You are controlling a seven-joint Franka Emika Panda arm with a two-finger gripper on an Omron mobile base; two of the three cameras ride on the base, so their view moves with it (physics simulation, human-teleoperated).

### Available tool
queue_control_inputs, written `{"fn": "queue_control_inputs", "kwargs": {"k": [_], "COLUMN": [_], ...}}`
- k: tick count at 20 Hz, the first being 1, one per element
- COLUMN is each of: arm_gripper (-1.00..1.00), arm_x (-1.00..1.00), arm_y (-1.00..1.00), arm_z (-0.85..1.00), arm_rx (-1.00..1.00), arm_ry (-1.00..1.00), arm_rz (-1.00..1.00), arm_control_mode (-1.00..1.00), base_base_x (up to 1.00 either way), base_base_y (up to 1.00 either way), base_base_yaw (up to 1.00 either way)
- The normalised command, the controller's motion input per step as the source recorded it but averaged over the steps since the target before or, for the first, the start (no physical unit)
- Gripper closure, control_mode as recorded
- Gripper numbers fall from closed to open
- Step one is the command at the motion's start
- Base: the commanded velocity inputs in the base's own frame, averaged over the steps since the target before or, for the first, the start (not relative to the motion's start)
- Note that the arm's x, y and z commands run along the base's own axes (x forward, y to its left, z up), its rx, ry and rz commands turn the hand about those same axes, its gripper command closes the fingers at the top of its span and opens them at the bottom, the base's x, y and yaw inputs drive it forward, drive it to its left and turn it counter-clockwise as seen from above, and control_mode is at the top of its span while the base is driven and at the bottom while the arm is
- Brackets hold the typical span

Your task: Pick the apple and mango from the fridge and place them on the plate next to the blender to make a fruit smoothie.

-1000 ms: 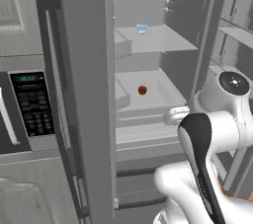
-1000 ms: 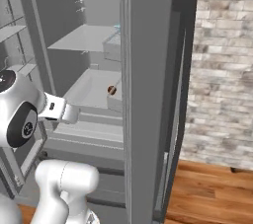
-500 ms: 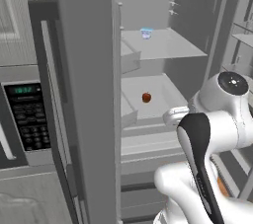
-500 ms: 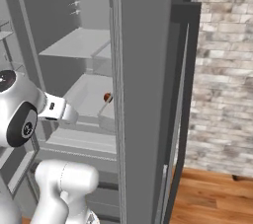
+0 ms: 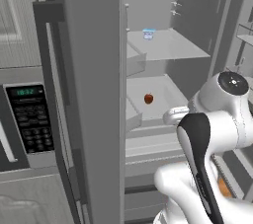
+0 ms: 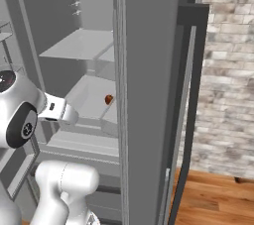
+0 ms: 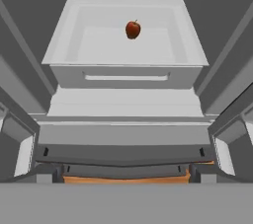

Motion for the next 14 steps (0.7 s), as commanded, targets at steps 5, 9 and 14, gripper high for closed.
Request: {"fn": "queue_control_inputs", "kwargs": {"k": [5,9,14], "arm_gripper": [-1.0,-1.0,-1.0], "arm_x": [0.0,0.76,1.0], "arm_y": [0.0,-0.01,-0.01], "arm_z": [0.0,-0.03,-0.09], "arm_rx": [0.0,0.0,0.0], "arm_ry": [0.0,0.0,0.0], "arm_rz": [0.0,0.0,0.0], "arm_control_mode": [1.0,-1.0,-1.0], "base_base_x": [0.04,0.0,0.0], "base_base_y": [0.0,0.0,0.0], "base_base_yaw": [0.0,0.0,0.0]}}
